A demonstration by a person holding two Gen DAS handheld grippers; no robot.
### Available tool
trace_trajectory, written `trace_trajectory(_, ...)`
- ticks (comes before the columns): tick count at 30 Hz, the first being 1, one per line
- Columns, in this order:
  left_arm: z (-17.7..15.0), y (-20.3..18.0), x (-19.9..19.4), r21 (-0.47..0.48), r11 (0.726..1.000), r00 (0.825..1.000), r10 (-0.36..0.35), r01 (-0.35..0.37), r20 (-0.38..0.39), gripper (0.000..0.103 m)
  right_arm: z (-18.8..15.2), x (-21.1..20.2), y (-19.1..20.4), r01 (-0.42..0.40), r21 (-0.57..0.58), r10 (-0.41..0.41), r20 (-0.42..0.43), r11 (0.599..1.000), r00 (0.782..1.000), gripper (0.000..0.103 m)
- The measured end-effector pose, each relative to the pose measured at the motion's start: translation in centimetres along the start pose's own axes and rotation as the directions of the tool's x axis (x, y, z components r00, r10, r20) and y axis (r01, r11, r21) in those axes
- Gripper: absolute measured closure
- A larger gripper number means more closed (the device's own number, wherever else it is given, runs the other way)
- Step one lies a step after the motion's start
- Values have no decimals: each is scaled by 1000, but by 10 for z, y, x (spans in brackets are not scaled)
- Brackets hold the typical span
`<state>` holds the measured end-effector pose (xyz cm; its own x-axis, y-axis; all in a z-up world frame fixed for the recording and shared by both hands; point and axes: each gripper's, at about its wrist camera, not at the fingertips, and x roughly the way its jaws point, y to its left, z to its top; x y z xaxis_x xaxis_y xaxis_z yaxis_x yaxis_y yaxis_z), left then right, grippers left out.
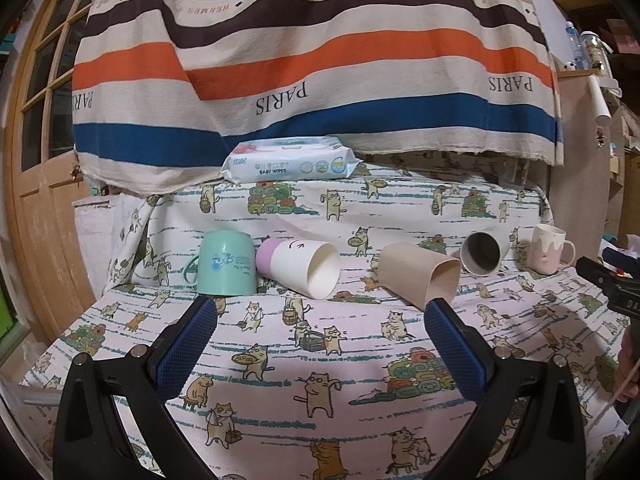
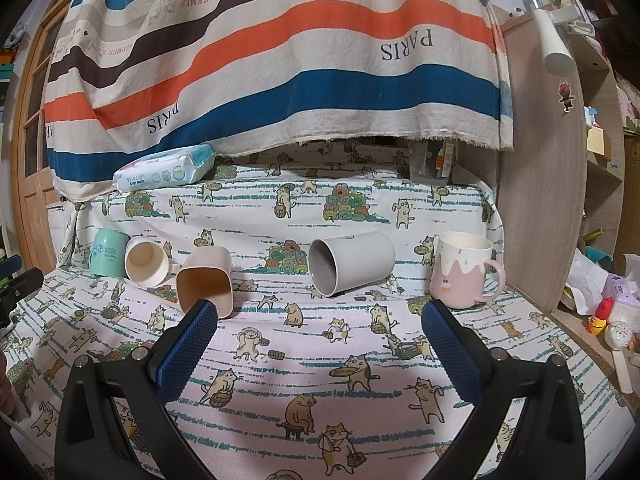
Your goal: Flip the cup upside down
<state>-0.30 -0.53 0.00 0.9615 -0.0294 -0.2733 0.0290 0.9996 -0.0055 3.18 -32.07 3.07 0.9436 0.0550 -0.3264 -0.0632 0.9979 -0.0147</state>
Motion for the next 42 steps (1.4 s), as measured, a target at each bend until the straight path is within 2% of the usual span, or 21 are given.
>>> trace_trajectory(4,-1,-3,-11,-3,1000,999,-16,16,46,0,0,-1,0,6,2,-6,5,1000,1000,0)
trace_trajectory(6,-2,-3,-14,-17,1000,999,2,-1,39,0,2,-3,0,6,1,-6,17,1000,1000,0)
trace_trajectory(9,3,-10,-27,57,998,999,22,-24,34,0,8,-12,1,0,-24,1,34,1000,999,0)
trace_trajectory(11,14,-14,-37,90,994,997,57,-61,49,0,16,-18,1,-2,-24,3,47,1000,999,0)
trace_trajectory(14,37,-12,-42,69,996,999,50,-51,22,0,34,-26,-1,-20,-1,20,69,1000,997,0)
trace_trajectory(19,74,-15,-30,62,997,999,50,-50,2,0,69,-36,1,-61,1,60,99,998,993,0)
trace_trajectory(23,99,-15,-13,26,1000,1000,3,-4,24,0,96,-43,11,-44,-24,47,127,999,991,0)
trace_trajectory(25,110,-14,-5,19,1000,998,4,-5,58,0,109,-42,14,-45,-27,48,125,999,991,1)
trace_trajectory(27,120,-13,3,23,999,995,27,-29,91,0,119,-36,18,-52,-23,54,112,998,992,0)
trace_trajectory(30,132,-2,16,-17,1000,995,22,-20,95,0,133,-18,30,-88,-16,89,72,996,993,0)
trace_trajectory(33,141,9,32,-41,998,993,57,-53,107,0,145,10,49,-120,1,120,19,993,993,0)
trace_trajectory(35,144,17,50,-72,994,993,91,-86,69,0,152,33,68,-143,15,143,-30,990,989,0)
trace_trajectory(38,142,37,80,-171,981,995,78,-87,-57,0,157,66,105,-182,-13,180,-92,983,979,1)
trace_trajectory(40,135,52,96,-229,967,986,73,-107,-149,0,155,86,133,-196,-59,188,-124,979,974,1)
trace_trajectory(42,125,70,113,-292,945,966,72,-146,-249,0,151,103,153,-230,-76,217,-152,970,964,1)
